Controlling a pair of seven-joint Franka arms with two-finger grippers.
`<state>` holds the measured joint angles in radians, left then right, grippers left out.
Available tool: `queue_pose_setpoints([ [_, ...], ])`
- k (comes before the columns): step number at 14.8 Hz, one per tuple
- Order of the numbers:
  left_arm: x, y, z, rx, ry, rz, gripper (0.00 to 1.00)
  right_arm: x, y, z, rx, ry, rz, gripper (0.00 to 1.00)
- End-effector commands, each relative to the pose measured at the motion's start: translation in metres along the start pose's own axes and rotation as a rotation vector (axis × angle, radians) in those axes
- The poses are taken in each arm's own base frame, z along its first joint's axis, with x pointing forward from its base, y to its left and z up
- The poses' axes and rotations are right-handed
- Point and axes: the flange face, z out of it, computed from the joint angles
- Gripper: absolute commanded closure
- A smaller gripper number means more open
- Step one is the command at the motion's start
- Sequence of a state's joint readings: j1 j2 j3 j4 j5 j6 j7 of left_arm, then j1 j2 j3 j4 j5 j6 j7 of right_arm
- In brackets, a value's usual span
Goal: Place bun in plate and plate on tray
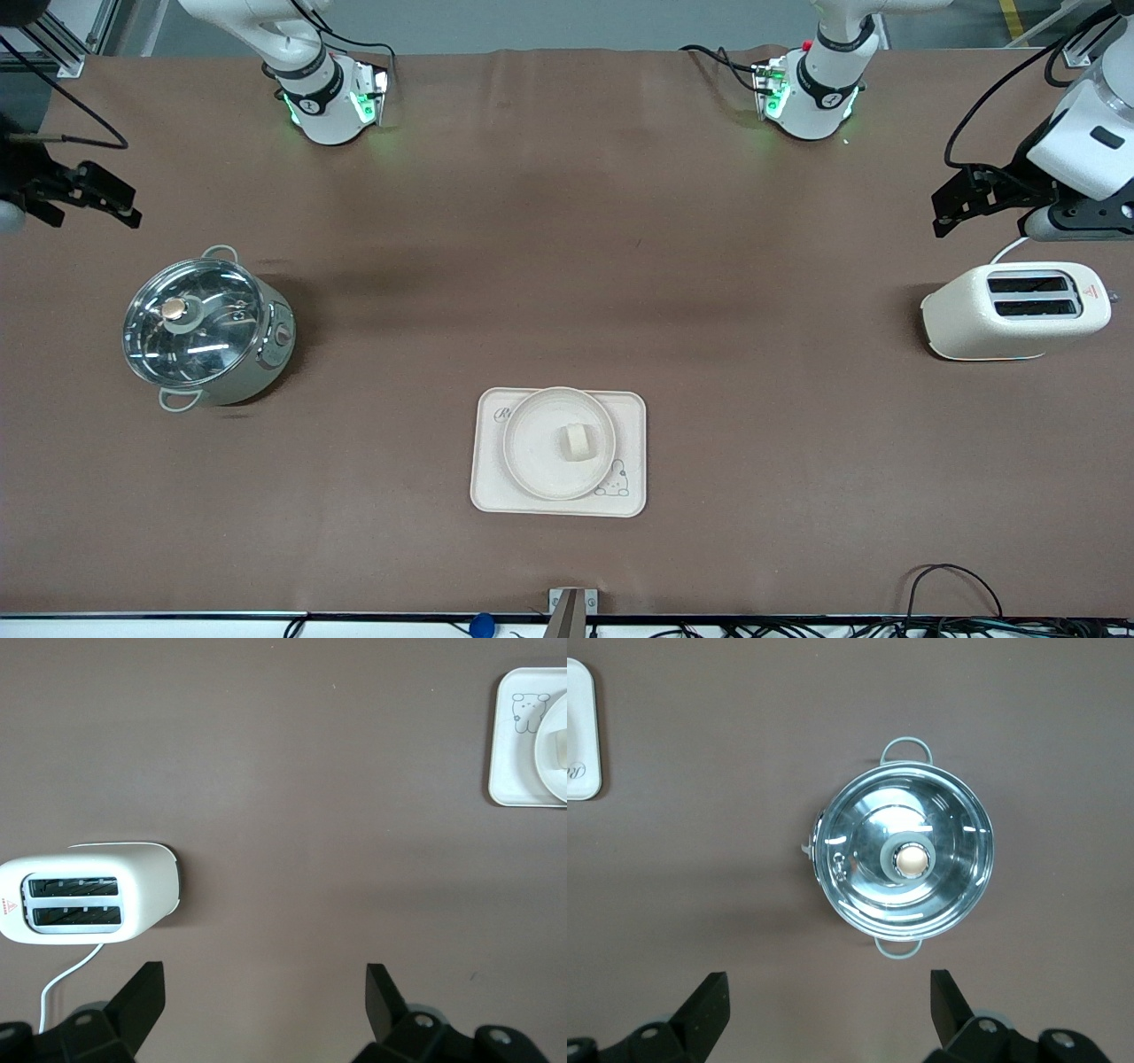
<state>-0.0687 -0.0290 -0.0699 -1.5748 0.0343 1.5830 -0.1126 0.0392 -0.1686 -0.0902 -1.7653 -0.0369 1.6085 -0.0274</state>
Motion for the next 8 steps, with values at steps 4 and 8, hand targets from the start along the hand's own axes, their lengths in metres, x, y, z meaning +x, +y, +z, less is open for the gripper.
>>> queue_pose_setpoints([
  [4,0.0,-0.008,-0.007,-0.006,-0.009,0.015,0.0,-0.035,-0.001,-0.034,0.006,0.024,0.011,0.0],
  [8,0.001,-0.006,-0.006,-0.009,-0.011,0.016,0.0,-0.035,0.0,-0.035,0.014,0.027,0.014,0.0],
])
